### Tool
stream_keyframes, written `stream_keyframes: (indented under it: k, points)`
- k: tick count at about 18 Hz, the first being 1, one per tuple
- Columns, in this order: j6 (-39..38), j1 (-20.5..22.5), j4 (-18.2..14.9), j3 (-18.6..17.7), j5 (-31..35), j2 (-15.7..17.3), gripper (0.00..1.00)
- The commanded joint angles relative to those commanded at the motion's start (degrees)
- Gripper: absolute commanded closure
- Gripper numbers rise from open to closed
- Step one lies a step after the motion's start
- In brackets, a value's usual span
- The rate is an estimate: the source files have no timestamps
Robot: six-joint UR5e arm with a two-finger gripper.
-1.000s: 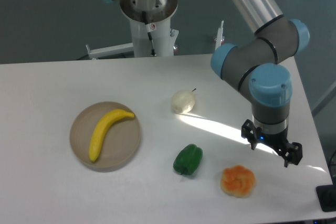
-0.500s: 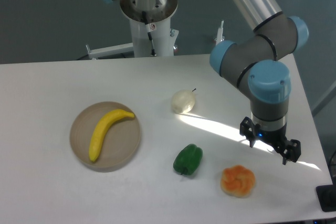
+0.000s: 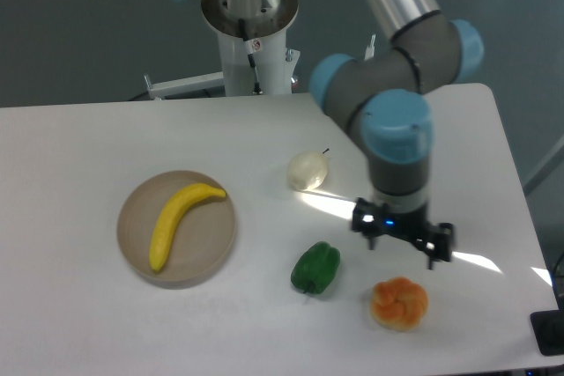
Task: Pick up the banana from the plate
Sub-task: 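Move the open gripper over the yellow banana on the wooden plate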
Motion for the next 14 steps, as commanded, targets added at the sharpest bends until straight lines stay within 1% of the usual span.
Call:
stream_keyframes:
  k: [3,4,6,9,12,13,14]
  points:
    - [-1.9,-2.9,0.0,-5.8,-0.1,4.2,0.00]
    - [-2.3,-4.2,0.0,-8.0,-0.1,5.1,0.00]
    - [-4.6,-6.7,-0.1,-10.9,0.0,6.5,0.00]
    - [-4.9,-9.8,-0.1,-13.7,-1.7,6.9,0.00]
    - [-5.2,-11.3,-0.1,-15.1,-8.8,6.7,0.00]
    - [-5.7,-12.0,-0.1,-15.7,-10.4,6.5,0.00]
    - [-6.8,-13.1,0.0,-15.9,-10.6,6.0,0.00]
